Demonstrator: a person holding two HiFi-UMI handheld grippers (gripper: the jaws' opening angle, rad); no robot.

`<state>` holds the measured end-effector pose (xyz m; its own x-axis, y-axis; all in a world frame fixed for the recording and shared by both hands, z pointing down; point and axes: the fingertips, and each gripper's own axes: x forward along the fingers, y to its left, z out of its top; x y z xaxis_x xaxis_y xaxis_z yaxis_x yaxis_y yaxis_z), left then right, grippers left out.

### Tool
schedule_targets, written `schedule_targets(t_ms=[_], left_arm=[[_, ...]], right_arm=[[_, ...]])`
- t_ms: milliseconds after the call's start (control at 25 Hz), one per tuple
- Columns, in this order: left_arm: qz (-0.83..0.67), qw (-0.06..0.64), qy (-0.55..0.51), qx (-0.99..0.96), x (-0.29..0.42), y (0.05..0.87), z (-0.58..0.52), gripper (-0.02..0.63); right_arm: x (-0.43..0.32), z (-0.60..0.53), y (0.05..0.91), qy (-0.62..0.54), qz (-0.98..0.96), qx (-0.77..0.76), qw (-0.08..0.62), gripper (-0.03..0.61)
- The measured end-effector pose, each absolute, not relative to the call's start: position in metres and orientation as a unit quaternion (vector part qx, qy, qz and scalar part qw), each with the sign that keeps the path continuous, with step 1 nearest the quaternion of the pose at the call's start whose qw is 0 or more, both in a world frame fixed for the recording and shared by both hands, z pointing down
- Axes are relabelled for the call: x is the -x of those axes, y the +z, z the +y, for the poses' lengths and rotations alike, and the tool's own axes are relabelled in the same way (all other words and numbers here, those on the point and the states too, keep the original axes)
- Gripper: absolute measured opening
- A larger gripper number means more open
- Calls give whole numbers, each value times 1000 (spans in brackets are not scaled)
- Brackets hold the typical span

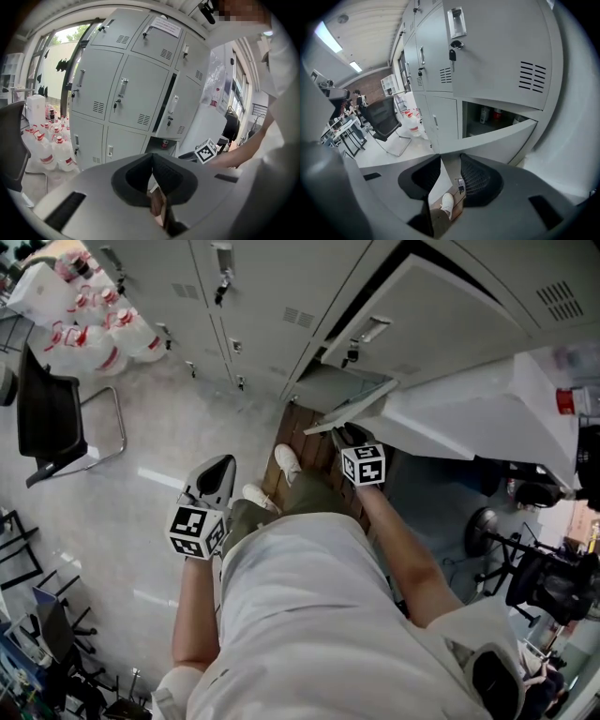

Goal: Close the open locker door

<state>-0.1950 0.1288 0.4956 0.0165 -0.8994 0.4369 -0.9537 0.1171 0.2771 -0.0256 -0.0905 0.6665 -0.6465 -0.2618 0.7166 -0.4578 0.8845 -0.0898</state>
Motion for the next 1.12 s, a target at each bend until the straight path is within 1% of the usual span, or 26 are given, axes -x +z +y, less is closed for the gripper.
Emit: schedule_targets(t_ms=[280,360,880,1120], left_arm=[[-711,271,54,-647,202,498,120,5],[-713,272,55,-644,204,499,118,5],[-731,282,59,-619,218,503,105,5],[-735,288,58,-611,219,505,96,5]], right_arm=[[49,-98,667,105,-907,-162,375,147],[54,-101,668,88,-907,-152,384,132],[69,-130,676,66,-906,-129,398,110],[74,-142,678,38,-905,-114,408,107]])
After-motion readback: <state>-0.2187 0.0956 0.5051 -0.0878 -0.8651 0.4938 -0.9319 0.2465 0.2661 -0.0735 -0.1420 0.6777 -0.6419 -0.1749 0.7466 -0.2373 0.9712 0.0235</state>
